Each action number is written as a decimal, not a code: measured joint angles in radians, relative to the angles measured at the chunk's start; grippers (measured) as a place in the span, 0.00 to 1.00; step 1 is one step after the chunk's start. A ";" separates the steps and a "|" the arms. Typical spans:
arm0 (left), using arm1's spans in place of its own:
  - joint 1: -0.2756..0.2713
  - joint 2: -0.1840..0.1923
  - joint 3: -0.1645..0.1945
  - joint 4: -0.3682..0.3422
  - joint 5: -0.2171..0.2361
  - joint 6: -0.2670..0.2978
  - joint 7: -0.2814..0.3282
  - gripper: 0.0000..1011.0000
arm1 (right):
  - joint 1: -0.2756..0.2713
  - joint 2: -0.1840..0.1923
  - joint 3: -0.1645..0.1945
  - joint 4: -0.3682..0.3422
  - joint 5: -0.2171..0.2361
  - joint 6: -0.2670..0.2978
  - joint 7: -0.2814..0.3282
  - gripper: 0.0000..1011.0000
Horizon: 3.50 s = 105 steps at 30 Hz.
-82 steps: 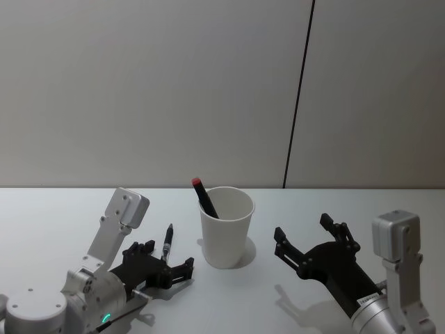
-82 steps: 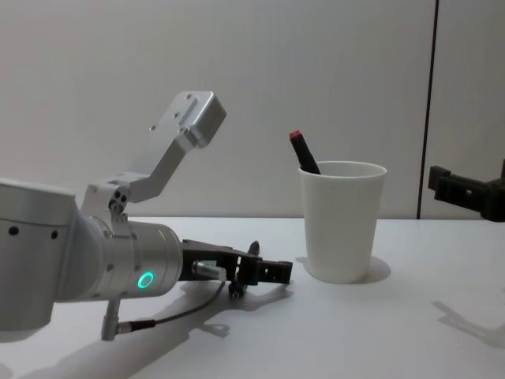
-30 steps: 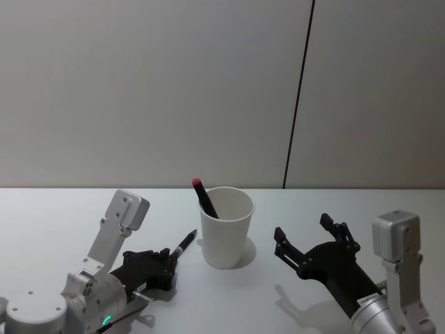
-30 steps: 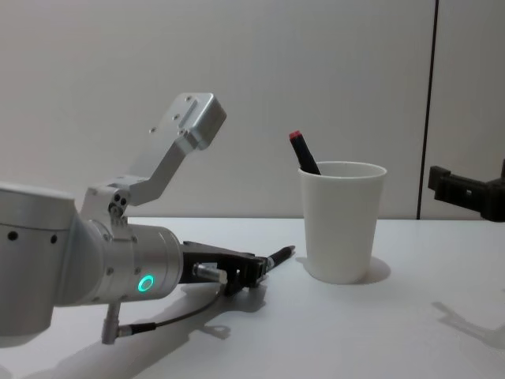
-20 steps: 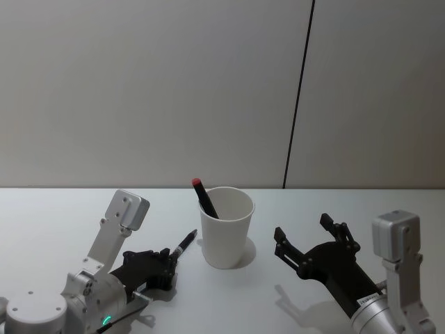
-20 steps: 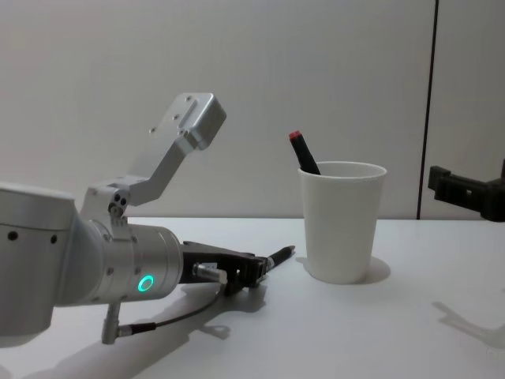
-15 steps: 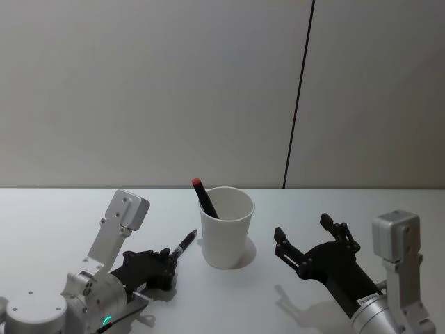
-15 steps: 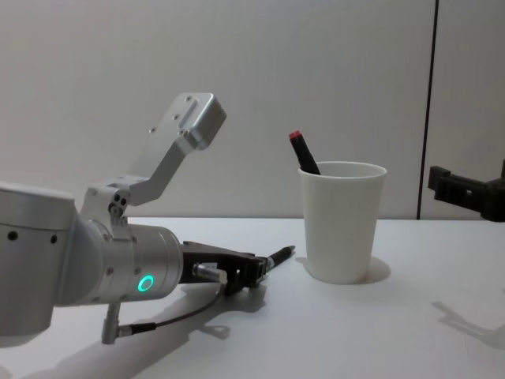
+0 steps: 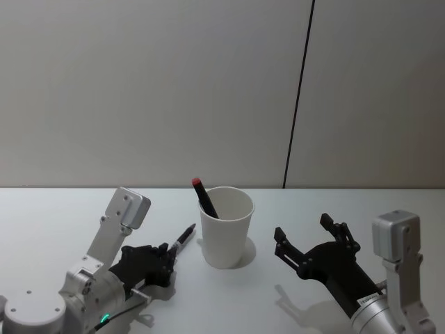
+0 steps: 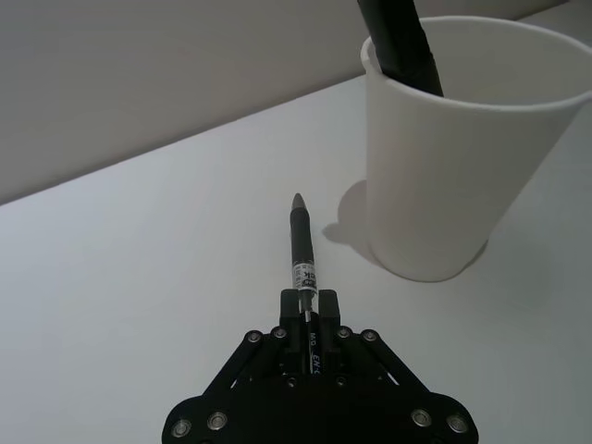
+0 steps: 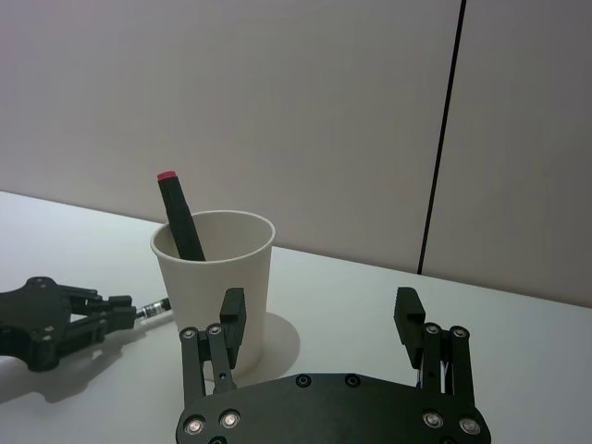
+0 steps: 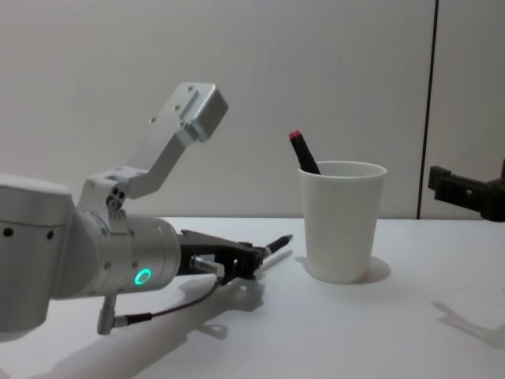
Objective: Place the pen into the pen holder.
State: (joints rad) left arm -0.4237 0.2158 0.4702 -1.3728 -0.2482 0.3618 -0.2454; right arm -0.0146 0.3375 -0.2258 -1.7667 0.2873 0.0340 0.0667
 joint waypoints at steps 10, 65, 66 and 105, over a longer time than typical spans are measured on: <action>0.004 0.016 -0.002 -0.046 0.042 -0.019 0.030 0.12 | 0.000 0.000 0.000 0.000 0.000 0.000 0.000 0.99; -0.046 0.058 -0.162 -0.054 0.035 -0.666 -0.051 0.12 | 0.000 0.000 0.000 0.000 0.000 0.000 0.000 0.99; -0.052 0.057 -0.162 -0.047 0.031 -0.673 -0.057 0.12 | 0.000 0.000 0.000 0.000 0.000 0.000 0.000 0.99; -0.265 -0.061 -0.097 0.358 -0.462 -0.882 -0.738 0.12 | -0.016 -0.010 0.078 -0.070 0.268 0.251 0.122 0.99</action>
State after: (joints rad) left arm -0.6885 0.1547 0.3732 -1.0144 -0.7105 -0.5200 -0.9834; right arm -0.0302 0.3270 -0.1477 -1.8367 0.5555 0.2851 0.1885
